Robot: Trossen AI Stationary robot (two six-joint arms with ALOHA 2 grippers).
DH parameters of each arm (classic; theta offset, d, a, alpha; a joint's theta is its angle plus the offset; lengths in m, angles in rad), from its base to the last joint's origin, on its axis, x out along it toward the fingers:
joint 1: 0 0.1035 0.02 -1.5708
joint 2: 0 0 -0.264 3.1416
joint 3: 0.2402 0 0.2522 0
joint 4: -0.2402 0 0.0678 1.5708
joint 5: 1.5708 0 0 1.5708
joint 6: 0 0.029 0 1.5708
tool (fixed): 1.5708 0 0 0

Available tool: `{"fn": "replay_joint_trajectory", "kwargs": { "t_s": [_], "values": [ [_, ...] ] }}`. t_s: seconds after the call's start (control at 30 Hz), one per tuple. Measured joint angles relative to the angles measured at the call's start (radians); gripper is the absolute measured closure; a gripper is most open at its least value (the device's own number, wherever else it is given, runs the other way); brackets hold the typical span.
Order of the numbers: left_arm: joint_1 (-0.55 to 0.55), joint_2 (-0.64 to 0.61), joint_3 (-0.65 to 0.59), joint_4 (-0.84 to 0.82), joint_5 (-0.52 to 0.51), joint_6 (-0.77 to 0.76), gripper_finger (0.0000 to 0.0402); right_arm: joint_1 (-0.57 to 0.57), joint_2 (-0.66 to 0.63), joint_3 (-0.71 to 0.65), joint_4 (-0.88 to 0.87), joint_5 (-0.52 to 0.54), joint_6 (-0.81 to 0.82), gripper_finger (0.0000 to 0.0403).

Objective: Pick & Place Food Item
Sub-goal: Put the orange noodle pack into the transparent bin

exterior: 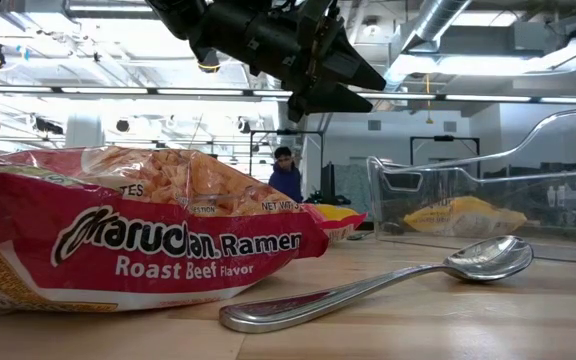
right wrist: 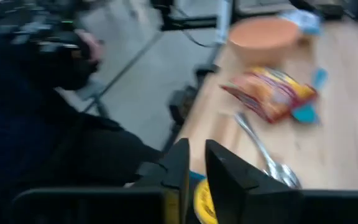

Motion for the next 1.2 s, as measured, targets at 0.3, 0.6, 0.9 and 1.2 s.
{"fn": "replay_joint_trajectory", "kwargs": {
  "t_s": [0.3,0.6,0.9,1.2],
  "values": [
    [0.000,0.000,0.000,0.000,0.000,0.000,0.0192,-0.073,0.000,0.000,0.102,-0.161,-0.195,0.0396],
    [0.000,0.000,0.000,0.000,0.000,0.000,0.0192,-0.208,-0.006,0.000,0.150,-0.228,-0.351,0.0401],
    [0.000,0.000,0.000,0.000,0.000,0.000,0.0192,-0.407,-0.101,0.000,0.099,-0.228,-0.399,0.0402],
    [0.000,0.000,0.000,0.000,0.000,0.000,0.0192,-0.629,-0.222,0.000,0.007,-0.220,-0.398,0.0402]
  ]
}}
